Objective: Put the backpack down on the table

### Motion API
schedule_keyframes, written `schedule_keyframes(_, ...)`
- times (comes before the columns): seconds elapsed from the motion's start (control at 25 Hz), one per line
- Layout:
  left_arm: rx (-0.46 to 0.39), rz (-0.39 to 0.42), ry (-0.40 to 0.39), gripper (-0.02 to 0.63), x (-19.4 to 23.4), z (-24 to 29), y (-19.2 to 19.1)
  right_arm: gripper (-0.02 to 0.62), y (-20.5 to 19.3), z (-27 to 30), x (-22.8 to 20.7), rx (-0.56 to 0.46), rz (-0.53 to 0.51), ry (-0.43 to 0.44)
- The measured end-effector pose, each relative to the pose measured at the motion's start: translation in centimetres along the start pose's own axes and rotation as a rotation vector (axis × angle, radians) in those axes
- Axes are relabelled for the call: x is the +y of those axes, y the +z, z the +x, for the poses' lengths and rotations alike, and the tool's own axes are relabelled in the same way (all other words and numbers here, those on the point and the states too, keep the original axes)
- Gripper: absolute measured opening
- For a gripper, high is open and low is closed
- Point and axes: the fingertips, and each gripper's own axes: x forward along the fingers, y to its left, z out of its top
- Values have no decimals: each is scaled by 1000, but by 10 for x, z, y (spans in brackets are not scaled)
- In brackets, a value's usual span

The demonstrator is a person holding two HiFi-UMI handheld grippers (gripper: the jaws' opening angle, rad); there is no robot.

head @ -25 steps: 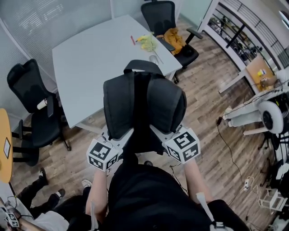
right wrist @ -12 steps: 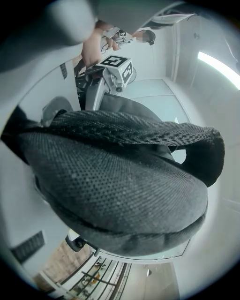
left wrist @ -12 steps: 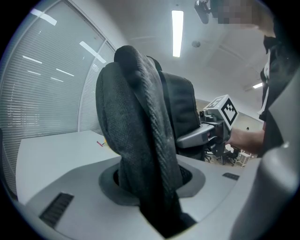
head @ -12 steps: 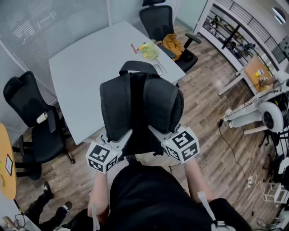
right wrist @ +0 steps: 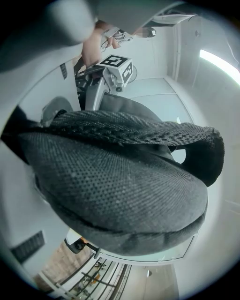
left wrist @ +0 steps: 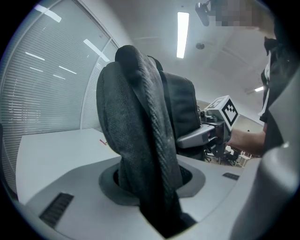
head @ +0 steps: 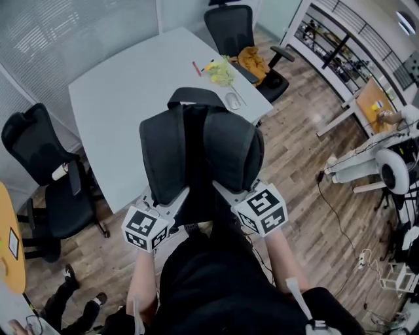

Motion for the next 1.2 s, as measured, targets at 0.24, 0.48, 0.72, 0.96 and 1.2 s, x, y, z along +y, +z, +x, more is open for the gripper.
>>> schedule_keyframes(0.24,21,-21,6,147,13,18,-1,173,0,14,-19,16,18,15)
schedule_keyframes(0.48,24,-28,49,147,42,37,13,173,19,40,-45,11,6,55)
schedule_keyframes(0.72,25,-46,110,147,80,66,32,173,46,73,-84,10,-17,109)
schedule_keyframes(0.96,16,-50,174,147,112,97,55,174,73,100,-124,-4,-49,163)
schedule_keyframes(1.2,20,-57,235,147,134,126,68,175,87,121,-159,-7,-67,217)
